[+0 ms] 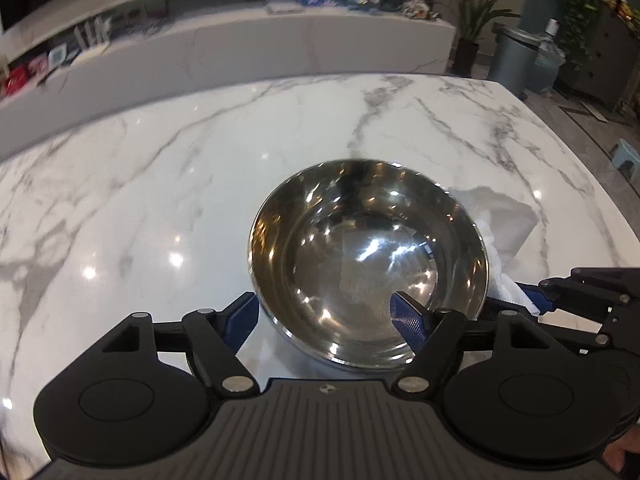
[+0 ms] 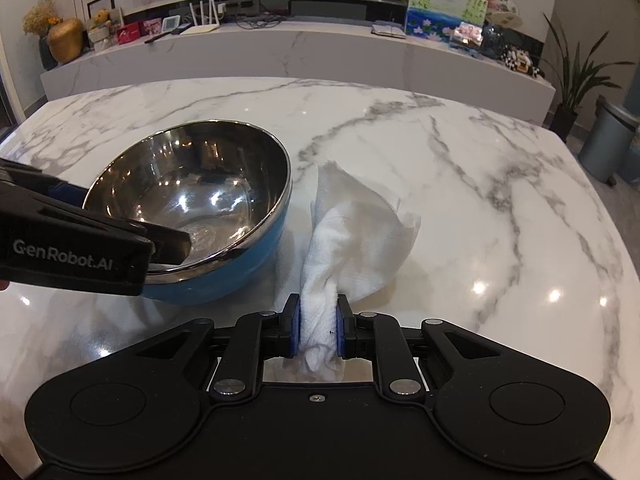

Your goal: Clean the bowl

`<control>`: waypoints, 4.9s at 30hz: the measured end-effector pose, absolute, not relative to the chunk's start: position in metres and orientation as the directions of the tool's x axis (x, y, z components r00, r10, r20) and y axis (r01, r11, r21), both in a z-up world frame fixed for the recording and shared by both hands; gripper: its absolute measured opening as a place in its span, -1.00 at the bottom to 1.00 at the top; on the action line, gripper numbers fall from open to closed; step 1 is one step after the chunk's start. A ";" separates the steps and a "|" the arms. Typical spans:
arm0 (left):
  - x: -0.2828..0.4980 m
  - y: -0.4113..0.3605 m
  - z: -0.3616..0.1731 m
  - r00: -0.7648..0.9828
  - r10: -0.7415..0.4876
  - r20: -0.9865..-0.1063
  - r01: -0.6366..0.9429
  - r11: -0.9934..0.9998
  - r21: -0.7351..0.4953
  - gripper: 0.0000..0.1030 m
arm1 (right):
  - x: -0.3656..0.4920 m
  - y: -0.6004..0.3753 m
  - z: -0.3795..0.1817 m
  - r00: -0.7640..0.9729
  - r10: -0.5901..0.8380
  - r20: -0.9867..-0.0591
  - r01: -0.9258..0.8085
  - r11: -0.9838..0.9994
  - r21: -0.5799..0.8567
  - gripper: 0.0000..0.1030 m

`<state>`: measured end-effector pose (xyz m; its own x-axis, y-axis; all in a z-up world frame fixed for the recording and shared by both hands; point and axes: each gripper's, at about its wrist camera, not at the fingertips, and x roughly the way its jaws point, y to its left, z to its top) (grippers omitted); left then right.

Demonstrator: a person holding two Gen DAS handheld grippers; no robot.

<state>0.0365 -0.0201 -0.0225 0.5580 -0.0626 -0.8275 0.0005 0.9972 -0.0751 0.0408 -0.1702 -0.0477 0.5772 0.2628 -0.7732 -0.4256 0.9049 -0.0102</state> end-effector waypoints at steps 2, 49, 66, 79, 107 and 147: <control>0.038 -0.014 -0.024 0.541 -0.085 -0.837 -0.023 0.993 -0.116 0.38 | 0.040 -0.170 -0.047 0.581 0.260 -0.771 -0.423 0.906 -0.013 -0.66; 0.041 -0.008 -0.032 0.486 -0.057 -0.872 -0.064 0.993 -0.101 0.10 | 0.018 -0.157 -0.034 0.575 0.325 -0.751 -0.514 0.858 -0.022 -0.75; 0.048 -0.005 -0.034 0.504 -0.096 -0.859 -0.030 0.991 -0.129 -0.31 | 0.017 -0.168 -0.020 0.642 0.315 -0.699 -0.492 0.868 -0.061 -0.75; 0.050 -0.001 -0.034 0.480 -0.096 -0.872 -0.081 0.985 -0.154 0.00 | 0.017 -0.160 -0.022 0.596 0.345 -0.725 -0.535 0.844 -0.039 -0.75; 0.051 -0.009 -0.034 0.479 -0.114 -0.870 -0.020 0.990 -0.141 -0.05 | 0.022 -0.172 -0.014 0.631 0.347 -0.694 -0.538 0.840 -0.069 -0.75; 0.054 -0.002 -0.036 0.458 -0.139 -0.878 -0.026 0.985 -0.170 -0.01 | 0.031 -0.172 -0.015 0.635 0.348 -0.690 -0.578 0.807 -0.125 -0.76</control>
